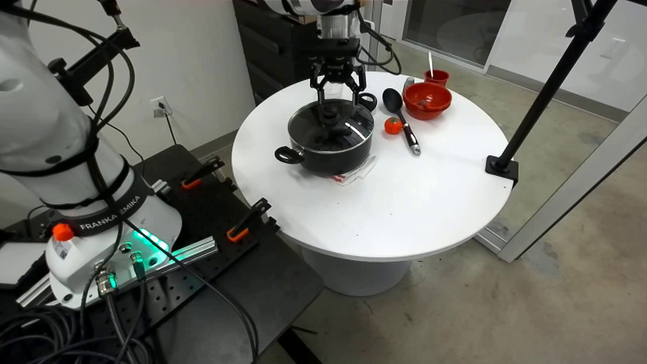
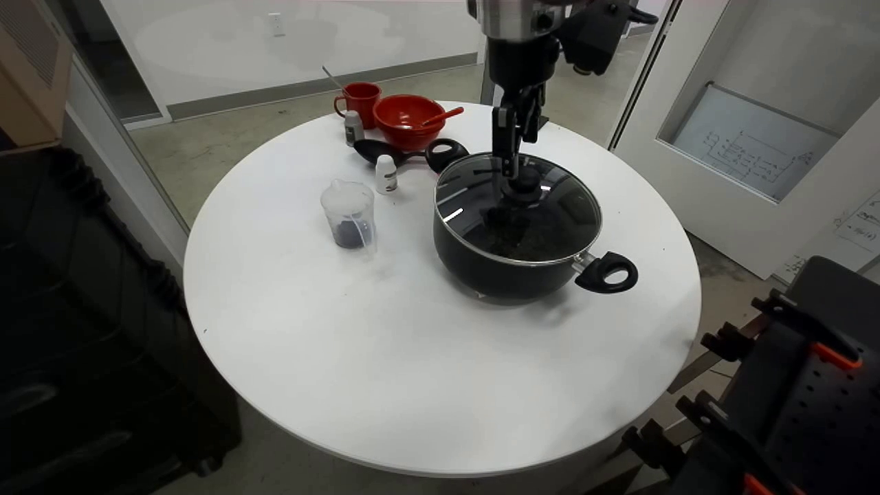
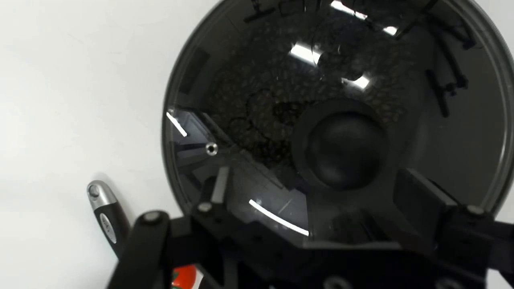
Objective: Pick up the lid and place it on the pot
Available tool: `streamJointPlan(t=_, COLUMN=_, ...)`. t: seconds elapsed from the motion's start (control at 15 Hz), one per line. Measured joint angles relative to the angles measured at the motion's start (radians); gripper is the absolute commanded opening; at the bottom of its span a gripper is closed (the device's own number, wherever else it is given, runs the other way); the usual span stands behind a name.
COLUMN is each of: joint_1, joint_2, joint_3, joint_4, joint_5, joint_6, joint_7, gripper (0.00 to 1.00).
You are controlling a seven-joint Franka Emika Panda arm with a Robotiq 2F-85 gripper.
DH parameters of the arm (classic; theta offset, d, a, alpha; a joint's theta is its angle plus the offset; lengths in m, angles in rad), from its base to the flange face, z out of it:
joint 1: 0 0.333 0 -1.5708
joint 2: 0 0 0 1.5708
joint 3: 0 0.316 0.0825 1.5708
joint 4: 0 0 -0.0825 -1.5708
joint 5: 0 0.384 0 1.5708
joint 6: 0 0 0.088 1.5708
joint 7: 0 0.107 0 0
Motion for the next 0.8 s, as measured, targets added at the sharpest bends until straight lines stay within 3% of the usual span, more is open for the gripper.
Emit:
streamJointPlan(t=0.33, joint_1=-0.011, joint_2=-0.129, joint_3=0.011, joint_4=0.000, joint_5=0.097, joint_6=-0.065, joint_7=-0.001, gripper=1.00)
streamJointPlan(t=0.8, joint_1=-0.012, joint_2=-0.196, joint_3=0.009, joint_4=-0.006, joint_5=0.100, joint_6=-0.115, joint_7=0.008, gripper=1.00)
